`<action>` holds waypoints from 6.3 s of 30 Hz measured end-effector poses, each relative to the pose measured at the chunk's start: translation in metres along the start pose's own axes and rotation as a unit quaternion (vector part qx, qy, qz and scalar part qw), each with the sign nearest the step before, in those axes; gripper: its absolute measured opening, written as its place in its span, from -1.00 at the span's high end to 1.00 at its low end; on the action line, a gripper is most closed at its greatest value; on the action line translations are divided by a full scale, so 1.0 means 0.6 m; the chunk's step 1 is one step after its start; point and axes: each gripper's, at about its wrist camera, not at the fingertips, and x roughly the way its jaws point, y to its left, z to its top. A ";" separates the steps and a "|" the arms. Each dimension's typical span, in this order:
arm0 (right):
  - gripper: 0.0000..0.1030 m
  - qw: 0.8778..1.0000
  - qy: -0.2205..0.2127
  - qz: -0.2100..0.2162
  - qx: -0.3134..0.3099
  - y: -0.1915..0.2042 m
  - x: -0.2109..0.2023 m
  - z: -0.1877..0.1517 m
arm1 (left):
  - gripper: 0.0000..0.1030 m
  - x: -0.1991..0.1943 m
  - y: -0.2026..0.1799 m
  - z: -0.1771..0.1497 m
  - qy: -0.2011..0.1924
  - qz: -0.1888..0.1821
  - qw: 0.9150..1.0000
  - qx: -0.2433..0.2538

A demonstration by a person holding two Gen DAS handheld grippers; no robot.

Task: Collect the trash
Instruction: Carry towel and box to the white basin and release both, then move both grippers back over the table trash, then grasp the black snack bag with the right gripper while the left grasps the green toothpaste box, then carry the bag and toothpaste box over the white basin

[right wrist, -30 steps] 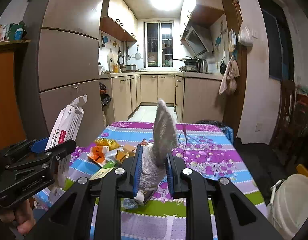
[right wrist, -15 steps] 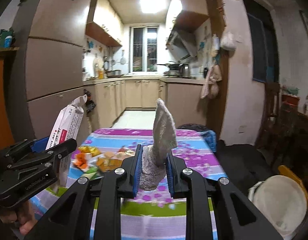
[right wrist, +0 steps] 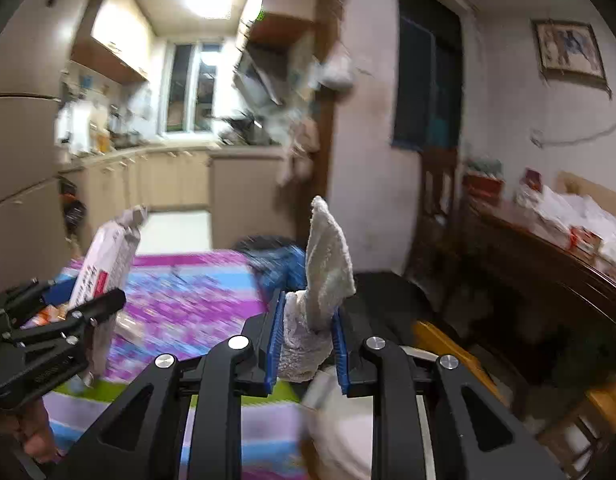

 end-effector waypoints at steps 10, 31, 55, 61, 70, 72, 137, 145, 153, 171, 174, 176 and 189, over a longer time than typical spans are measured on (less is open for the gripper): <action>0.55 0.981 0.167 -0.031 0.093 -0.296 0.122 -0.075 | 0.12 0.187 -0.202 0.004 0.139 -0.153 0.977 0.052; 0.53 0.947 0.294 -0.005 0.132 -0.323 0.260 -0.247 | 0.05 0.370 -0.287 -0.098 0.283 -0.140 0.947 0.063; 0.18 0.991 0.098 -0.030 0.083 -0.238 0.083 -0.138 | -0.39 0.206 -0.190 -0.066 0.173 -0.090 0.977 0.084; -0.52 0.995 -0.068 0.017 0.069 -0.104 -0.055 -0.097 | -0.39 0.036 -0.051 -0.051 0.080 -0.018 0.993 0.080; -0.57 0.980 -0.099 0.162 0.062 0.103 -0.107 -0.089 | -0.53 -0.159 0.222 -0.087 0.043 0.136 0.989 -0.025; -0.57 0.976 -0.091 0.187 0.061 0.146 -0.104 -0.095 | -0.53 -0.180 0.289 -0.113 0.054 0.175 0.982 -0.053; -0.28 0.925 0.197 0.325 0.007 0.531 0.315 -0.150 | -0.26 -0.059 0.485 -0.307 0.226 0.101 0.959 -0.137; -0.08 0.901 0.272 0.338 0.030 0.573 0.279 -0.218 | 0.03 -0.054 0.486 -0.308 0.228 0.123 0.958 -0.119; -0.07 0.926 0.263 0.270 -0.021 0.635 0.273 -0.231 | 0.09 -0.038 0.485 -0.301 0.223 0.143 0.959 -0.106; 0.37 0.954 0.178 0.239 -0.030 0.586 0.198 -0.216 | 0.34 -0.118 0.433 -0.289 0.155 0.177 0.965 -0.119; 0.37 0.963 0.131 0.234 -0.034 0.576 0.162 -0.197 | 0.34 -0.151 0.419 -0.265 0.118 0.200 0.966 -0.110; 0.37 0.968 0.092 0.231 -0.038 0.570 0.130 -0.178 | 0.34 -0.174 0.408 -0.242 0.087 0.216 0.967 -0.106; 0.37 0.977 -0.035 0.205 -0.055 0.523 0.004 -0.074 | 0.34 -0.232 0.322 -0.144 -0.018 0.236 0.967 -0.089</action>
